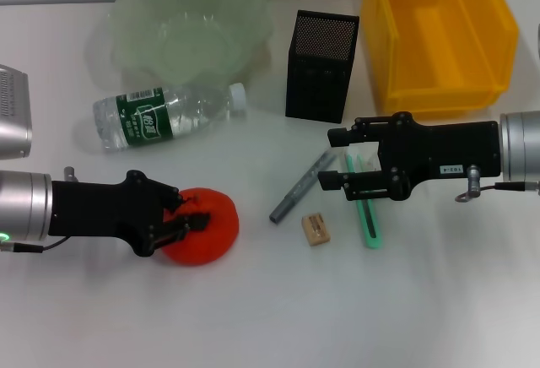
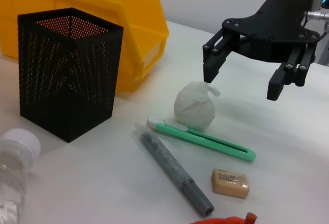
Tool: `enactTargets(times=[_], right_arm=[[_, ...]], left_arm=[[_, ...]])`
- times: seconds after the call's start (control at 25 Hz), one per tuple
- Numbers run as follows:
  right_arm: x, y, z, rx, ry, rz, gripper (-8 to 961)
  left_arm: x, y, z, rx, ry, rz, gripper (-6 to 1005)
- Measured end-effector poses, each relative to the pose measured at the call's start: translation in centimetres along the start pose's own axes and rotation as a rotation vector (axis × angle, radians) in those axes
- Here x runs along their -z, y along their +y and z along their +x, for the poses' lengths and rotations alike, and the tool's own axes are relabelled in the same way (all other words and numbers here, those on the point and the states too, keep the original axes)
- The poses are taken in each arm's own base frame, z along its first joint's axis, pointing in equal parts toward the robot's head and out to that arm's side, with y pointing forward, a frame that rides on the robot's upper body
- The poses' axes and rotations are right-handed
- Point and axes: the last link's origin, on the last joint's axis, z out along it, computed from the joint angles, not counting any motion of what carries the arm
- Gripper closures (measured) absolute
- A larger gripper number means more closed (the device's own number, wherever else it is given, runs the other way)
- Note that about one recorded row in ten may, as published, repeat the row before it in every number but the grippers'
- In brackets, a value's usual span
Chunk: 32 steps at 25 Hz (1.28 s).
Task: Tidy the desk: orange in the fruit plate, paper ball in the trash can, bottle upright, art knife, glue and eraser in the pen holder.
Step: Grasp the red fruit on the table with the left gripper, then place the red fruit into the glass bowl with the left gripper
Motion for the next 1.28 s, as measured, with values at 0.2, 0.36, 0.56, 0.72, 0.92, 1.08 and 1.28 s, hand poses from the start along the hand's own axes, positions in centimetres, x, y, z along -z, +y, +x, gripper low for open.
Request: enactTargets(times=[0.2, 0.36, 0.56, 0.72, 0.92, 1.08, 1.28], right_arm=[[0.0, 0.0, 0.0, -0.001, 0.000, 0.000, 293], [0.0, 0.0, 0.0, -0.002, 0.000, -0.001, 295], [0.0, 0.1, 0.0, -0.005, -0.001, -0.003, 297], [0.0, 0.1, 0.1, -0.007, -0.001, -0.003, 299], [0.1, 0.2, 0.2, -0.011, -0.002, -0.004, 301], [-0.1, 0.3, 0.3, -0.014, -0.005, -0.007, 303], [-0.1, 0.4, 0.4, -0.016, -0.006, -0.006, 305]], left_arm=[[0.0, 0.0, 0.0, 0.001, 0.001, -0.002, 836], [0.0, 0.0, 0.2, 0.002, 0.013, -0.005, 853], [1.3, -0.3, 1.7, 0.013, 0.129, 0.019, 882], [1.6, -0.5, 2.1, 0.016, 0.158, 0.032, 923], [3.1, -1.1, 3.1, 0.038, 0.292, 0.096, 938], [4.0, -1.4, 4.4, 0.007, 0.442, 0.156, 938], [4.1, -1.9, 5.8, -0.046, 0.592, 0.262, 937]])
